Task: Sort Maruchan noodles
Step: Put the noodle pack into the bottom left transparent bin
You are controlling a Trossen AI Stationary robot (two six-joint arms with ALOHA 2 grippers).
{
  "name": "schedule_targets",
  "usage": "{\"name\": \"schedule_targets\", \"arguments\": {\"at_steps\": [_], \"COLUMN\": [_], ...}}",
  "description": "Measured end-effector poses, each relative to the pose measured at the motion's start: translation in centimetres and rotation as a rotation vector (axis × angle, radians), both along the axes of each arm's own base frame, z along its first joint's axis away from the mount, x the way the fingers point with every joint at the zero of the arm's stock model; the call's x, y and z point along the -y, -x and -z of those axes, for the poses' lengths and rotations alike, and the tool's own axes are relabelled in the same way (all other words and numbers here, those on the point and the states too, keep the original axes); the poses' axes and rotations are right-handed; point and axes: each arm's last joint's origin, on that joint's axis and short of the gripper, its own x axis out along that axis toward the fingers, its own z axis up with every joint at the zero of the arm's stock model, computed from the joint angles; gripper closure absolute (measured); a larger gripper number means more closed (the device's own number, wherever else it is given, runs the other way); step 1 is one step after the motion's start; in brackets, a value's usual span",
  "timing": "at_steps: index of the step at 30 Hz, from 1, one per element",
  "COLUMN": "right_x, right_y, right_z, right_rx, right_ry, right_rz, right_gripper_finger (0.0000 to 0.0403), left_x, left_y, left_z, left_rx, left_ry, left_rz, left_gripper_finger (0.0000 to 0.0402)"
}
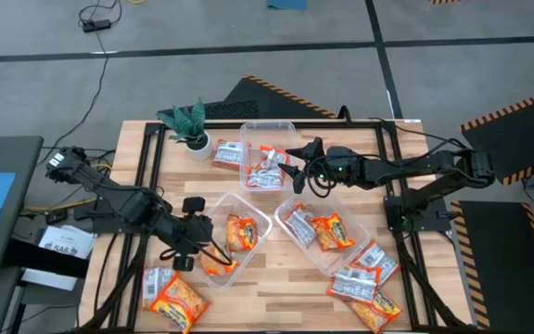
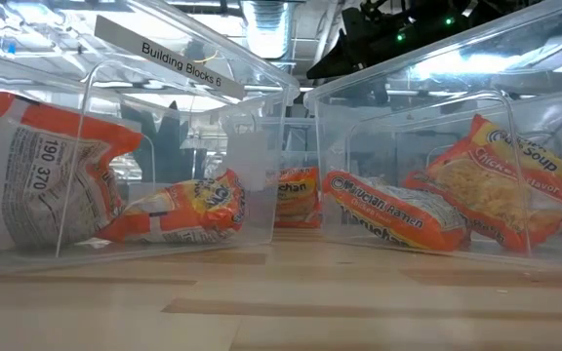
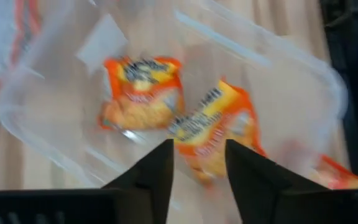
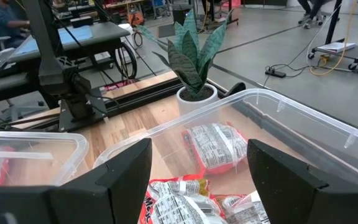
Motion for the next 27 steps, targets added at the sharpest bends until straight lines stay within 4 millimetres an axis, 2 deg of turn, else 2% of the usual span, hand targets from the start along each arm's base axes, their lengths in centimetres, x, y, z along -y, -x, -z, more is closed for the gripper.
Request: {"name": "schedule_targets", "arguments": {"at_steps": [5, 10, 15, 19, 23, 27], "right_x": [0.0, 0.0, 0.0, 0.0, 0.0, 0.4], "right_y": [0.0, 0.1, 0.1, 0.1, 0.1, 0.1], "right_z": [0.0, 0.3, 0.3, 0.3, 0.3, 0.3], "right_rx": [-0.004, -0.032, -0.036, -0.036, -0.034, -0.03], "right_ry": [0.0, -0.005, -0.006, -0.006, -0.005, -0.005], "right_rz": [0.0, 0.0, 0.0, 0.0, 0.0, 0.014], "right_gripper_finger": [0.0117, 0.0117, 0.0117, 0.0117, 0.0117, 0.0117], "left_x": [0.8, 3.6, 6.8, 8.5, 9.2, 9.3], "left_y": [1.2, 3.7, 6.9, 9.7, 11.6, 12.2], "left_z": [-1.4, -1.5, -1.6, -1.6, 0.0, 3.8], "left_rx": [-0.07, -0.121, -0.073, 0.022, 0.09, 0.05], "left_ry": [0.174, 0.278, 0.332, 0.369, 0.371, 0.373], "left_rz": [-0.044, -0.089, -0.172, -0.261, -0.344, -0.434], "left_gripper_finger": [0.023, 0.0226, 0.0227, 0.0227, 0.0227, 0.0226]}}
